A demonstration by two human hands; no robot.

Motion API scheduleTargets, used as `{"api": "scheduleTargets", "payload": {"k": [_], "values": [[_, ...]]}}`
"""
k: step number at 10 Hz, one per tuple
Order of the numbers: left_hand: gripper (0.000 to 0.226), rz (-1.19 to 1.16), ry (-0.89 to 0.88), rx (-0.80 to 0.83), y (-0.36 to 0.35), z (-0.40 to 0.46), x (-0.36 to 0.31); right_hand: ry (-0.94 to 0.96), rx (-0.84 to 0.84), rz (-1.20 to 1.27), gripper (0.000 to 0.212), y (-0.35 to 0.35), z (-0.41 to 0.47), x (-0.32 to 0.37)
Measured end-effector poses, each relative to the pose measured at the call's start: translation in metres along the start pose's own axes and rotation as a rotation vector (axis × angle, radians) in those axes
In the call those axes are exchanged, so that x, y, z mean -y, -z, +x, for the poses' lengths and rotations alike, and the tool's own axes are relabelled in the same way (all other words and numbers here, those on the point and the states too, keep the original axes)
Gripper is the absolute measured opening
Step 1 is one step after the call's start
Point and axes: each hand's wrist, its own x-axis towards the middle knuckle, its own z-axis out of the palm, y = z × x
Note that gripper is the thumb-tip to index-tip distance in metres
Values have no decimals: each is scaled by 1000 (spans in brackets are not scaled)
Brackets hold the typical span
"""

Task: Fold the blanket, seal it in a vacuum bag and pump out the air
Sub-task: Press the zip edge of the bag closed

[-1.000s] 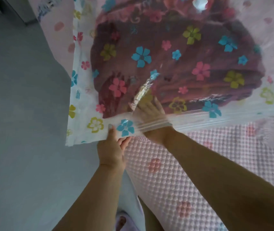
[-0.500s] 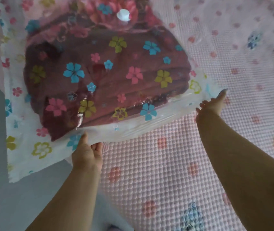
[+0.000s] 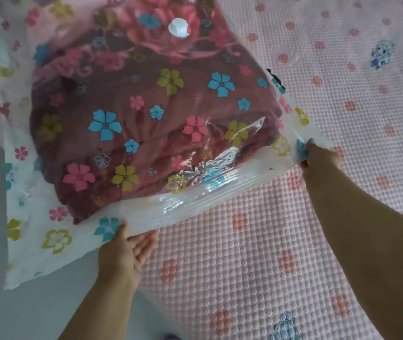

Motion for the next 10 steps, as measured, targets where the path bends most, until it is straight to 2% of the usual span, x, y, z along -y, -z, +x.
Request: {"api": "scheduleTargets", "payload": {"k": [1,2,3,4,5,6,7,8,9,10], "values": [[55,603,-40,58,-3,-18,-18,-11,-233,-237,34,-7,-27,27],[46,944,-789,-72,-23,-34,-65,391,-515,-393,37,-22,-54,53],[34,1007,-1296,-326,-60,-42,-121,813,-270,-485,37,-66,-95,85],[53,1223,-1281,-422,-91,-16,-167,992,65,-720,53,-123,-116,119],[66,1494,-1072,-396,-99,22,-186,1105,232,-962,62,-166,-113,136],[69,1555,-994,-315,-100,49,-169,1085,297,-1151,64,-186,-100,119],[69,1575,-1069,-323,-98,56,-160,1103,292,-1164,67,-192,-87,106],[75,1502,-1129,-486,-86,63,-181,1079,140,-1088,89,-199,-72,130],[82,1464,-936,-556,-74,75,-197,822,46,-1119,110,-203,-45,146],[81,1485,-894,-414,-79,81,-192,513,-13,-991,111,-199,-26,143]]}}
